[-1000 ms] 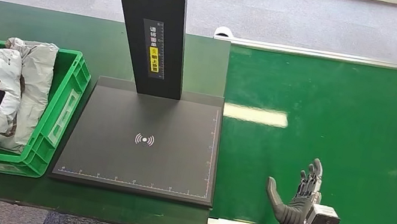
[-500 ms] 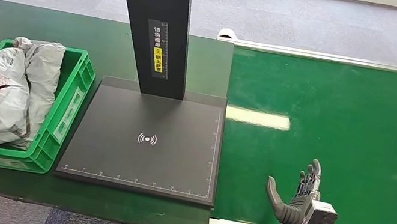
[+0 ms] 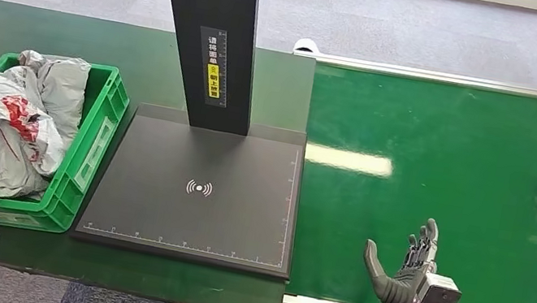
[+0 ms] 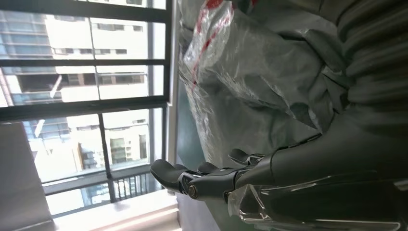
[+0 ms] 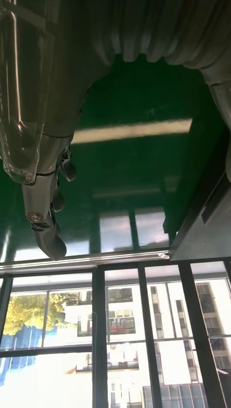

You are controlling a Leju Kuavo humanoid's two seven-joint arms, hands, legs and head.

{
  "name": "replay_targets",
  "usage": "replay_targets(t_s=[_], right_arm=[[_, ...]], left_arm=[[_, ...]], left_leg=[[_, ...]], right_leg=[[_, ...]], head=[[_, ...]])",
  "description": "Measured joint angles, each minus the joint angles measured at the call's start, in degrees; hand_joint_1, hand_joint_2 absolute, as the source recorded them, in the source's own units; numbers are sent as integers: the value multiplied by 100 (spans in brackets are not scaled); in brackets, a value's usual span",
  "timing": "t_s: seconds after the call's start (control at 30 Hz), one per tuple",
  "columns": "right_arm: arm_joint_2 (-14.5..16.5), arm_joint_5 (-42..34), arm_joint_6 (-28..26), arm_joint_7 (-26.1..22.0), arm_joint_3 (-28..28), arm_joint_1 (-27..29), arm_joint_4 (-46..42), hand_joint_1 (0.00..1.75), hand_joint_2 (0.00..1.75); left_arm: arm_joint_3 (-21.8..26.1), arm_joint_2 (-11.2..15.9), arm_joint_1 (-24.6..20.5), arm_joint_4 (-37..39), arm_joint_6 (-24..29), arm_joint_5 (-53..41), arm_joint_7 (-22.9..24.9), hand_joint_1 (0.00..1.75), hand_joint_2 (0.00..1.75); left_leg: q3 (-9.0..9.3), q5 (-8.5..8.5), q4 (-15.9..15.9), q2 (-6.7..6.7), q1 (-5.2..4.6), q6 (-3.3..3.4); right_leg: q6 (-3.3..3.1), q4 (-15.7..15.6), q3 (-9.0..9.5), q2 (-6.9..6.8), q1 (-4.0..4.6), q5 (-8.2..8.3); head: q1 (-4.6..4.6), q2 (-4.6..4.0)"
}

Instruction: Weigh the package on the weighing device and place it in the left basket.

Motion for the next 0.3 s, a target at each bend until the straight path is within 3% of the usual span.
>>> replay_targets(t_s=[0.17,0.3], right_arm=[[22,-10,-3,0,-23,3,24,0,175],[25,-19,-22,0,-30,2,31,0,175]], left_arm=[[-768,-598,673,-1427,38,386,-5,0,175],[-1236,-862,1049,-2229,191,497,-6,0,175]], left_leg=[[-7,-9,1,21,-2,1],[-10,-14,2,28,-2,-1]], right_leg=[[1,-1,-11,19,-2,0],[1,-1,-18,29,-2,0]], head=[[1,-1],[-1,0]])
